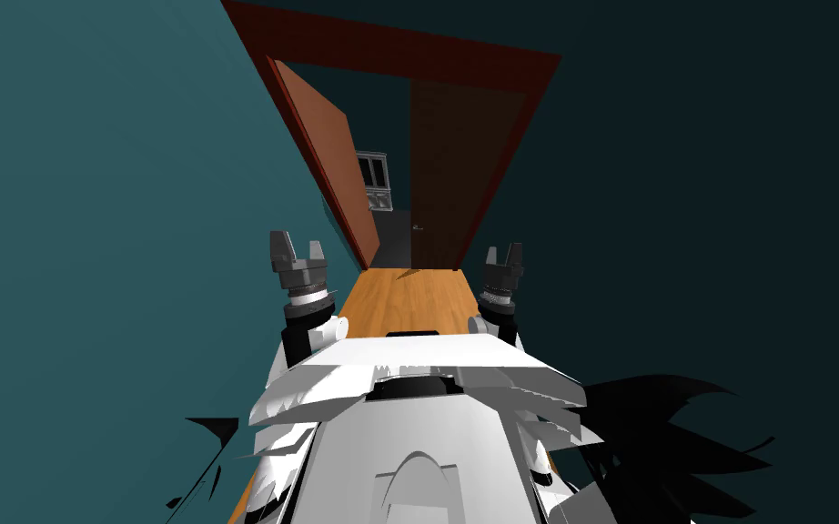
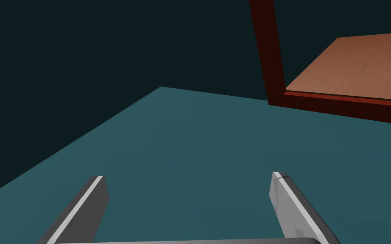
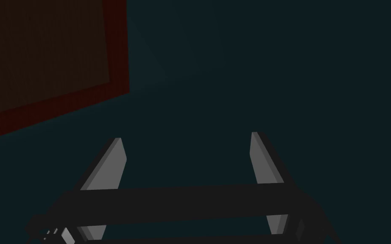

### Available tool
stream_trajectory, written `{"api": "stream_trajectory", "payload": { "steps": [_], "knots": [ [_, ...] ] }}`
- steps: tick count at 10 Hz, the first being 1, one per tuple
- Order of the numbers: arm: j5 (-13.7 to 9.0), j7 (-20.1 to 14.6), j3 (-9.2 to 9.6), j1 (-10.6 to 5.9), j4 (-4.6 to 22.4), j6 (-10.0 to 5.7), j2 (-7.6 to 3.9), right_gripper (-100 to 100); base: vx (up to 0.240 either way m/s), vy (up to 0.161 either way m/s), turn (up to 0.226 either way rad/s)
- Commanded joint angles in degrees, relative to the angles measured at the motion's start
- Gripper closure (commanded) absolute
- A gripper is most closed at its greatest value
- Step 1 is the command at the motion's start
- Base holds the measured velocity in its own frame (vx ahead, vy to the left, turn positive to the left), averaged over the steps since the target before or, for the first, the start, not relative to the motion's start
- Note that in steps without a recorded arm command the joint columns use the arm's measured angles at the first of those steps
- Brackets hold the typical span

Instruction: Push the door open

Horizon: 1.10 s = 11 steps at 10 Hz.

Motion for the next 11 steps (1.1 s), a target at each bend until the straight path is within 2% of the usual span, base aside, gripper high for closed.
{"api": "stream_trajectory", "payload": {
  "steps": [1,4,6,11],
  "knots": [
    [0.0,0.0,-0.20,-0.75,1.9,-0.16,-0.59,-100,0.076,0.017,0.006],
    [0.0,-0.1,-0.60,-2.29,5.9,-0.49,-1.56,-100,0.132,0.019,0.016],
    [0.0,-0.1,-0.76,-2.87,7.4,-0.62,-1.86,-100,0.112,0.019,0.008],
    [0.0,-0.1,-1.38,-5.22,13.5,-1.12,-2.90,-100,0.102,0.022,0.011]
  ]
}}
